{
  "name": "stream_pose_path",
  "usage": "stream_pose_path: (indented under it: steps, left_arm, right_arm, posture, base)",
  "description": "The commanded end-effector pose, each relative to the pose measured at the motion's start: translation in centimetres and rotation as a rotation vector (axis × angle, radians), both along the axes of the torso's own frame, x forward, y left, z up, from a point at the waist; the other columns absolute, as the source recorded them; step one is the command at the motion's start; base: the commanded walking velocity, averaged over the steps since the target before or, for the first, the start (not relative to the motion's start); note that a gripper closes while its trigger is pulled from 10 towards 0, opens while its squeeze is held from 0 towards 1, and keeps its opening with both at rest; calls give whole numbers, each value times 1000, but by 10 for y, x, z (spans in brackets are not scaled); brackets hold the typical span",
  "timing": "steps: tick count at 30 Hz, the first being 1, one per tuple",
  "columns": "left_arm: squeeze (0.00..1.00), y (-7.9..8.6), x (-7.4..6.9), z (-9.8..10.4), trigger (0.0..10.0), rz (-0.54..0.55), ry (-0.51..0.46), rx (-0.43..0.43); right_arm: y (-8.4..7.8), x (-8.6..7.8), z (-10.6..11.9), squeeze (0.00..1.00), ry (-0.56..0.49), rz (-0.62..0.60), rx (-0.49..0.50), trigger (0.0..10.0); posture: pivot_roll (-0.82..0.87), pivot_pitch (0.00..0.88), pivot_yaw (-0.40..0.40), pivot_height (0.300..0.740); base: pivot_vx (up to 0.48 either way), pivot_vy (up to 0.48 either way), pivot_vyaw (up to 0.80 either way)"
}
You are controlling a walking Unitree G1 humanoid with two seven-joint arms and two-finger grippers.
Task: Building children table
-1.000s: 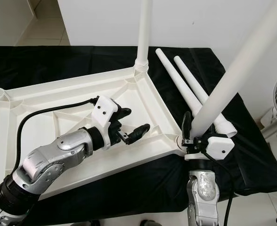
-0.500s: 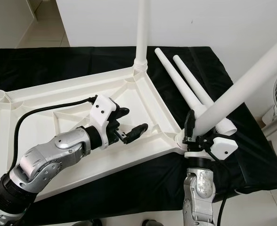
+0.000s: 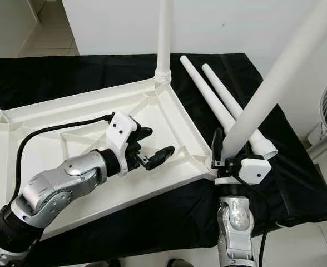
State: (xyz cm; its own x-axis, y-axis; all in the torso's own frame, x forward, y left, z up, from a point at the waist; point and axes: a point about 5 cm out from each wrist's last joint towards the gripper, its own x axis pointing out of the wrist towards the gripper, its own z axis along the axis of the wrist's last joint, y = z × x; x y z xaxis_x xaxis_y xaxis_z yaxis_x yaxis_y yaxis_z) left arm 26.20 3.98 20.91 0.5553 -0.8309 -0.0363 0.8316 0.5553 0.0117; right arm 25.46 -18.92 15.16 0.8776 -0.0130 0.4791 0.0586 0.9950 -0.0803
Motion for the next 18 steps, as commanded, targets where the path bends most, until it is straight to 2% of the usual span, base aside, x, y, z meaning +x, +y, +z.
stream_pose_path:
  steps: [1,12,18]
  left_arm:
    - [0,-7,-10,4,10000,-202,-13,1]
    - [0,-6,-11,4,10000,-197,-10,-5]
    - [0,-5,-9,4,10000,-200,-14,1]
  right_arm:
    - [-7,-4,-59,0,349,-27,-24,10000]
    - [-8,-8,-66,0,370,-36,-27,10000]
    - [-12,-17,-69,0,343,-69,76,10000]
  posture:
    - [3,160,41,740]
    - [5,157,42,740]
    - [4,155,54,740]
  base:
    - [0,0,0]
    - [0,0,0]
    - [0,0,0]
